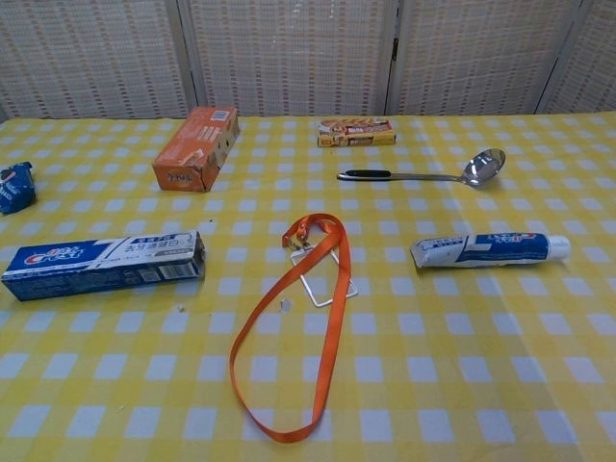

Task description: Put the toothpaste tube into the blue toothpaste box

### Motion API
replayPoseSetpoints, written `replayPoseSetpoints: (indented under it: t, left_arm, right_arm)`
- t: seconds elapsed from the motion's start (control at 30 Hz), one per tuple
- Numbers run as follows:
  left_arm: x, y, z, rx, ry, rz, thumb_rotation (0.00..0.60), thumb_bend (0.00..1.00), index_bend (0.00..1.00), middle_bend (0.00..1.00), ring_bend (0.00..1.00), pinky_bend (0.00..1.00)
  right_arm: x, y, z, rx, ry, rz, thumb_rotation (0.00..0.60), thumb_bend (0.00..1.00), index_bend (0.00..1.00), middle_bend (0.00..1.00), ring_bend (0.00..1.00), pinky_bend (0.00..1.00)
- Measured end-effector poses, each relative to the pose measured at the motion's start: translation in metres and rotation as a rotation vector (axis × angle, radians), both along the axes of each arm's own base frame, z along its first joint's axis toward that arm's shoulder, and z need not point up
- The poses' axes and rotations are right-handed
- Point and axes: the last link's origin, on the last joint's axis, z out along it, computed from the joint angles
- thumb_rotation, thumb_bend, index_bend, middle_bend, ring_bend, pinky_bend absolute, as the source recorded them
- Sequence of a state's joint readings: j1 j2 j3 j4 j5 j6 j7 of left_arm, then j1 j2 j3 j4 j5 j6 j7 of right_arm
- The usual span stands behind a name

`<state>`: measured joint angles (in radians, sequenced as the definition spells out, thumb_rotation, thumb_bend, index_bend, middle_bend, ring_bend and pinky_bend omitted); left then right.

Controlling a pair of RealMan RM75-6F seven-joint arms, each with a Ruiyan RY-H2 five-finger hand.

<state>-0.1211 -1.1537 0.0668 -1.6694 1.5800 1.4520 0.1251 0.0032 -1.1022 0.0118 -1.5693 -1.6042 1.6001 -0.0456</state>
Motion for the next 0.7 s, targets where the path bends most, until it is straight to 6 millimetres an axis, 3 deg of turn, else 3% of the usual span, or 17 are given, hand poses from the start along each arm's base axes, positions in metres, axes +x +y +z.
replayPoseSetpoints:
  t: [0.17,0.3,0.43,0.7]
  left_arm:
    - [0.006,0.002,-0.008,-0.012,-0.020,-0.035,0.600,0.18,0.04,0.04,0.01,0.02]
    - [0.018,0.015,-0.023,-0.048,-0.157,-0.077,0.600,0.18,0.15,0.16,0.10,0.17]
    - [0.027,0.041,-0.044,-0.125,-0.228,-0.103,0.600,0.19,0.18,0.21,0.14,0.26]
    - [0.054,0.109,-0.089,-0.325,-0.291,-0.051,0.600,0.19,0.18,0.21,0.14,0.27]
  right_arm:
    - [0.004,0.001,-0.002,0.001,0.009,0.021,0.600,0.11,0.00,0.00,0.00,0.00]
    - [0.005,0.000,-0.005,-0.013,0.023,0.015,0.600,0.11,0.00,0.00,0.00,0.00]
    - [0.007,-0.004,-0.007,-0.012,0.014,0.022,0.600,0.11,0.00,0.00,0.00,0.00]
    - [0.009,-0.013,-0.019,0.033,0.021,0.004,0.600,0.11,0.00,0.00,0.00,0.00]
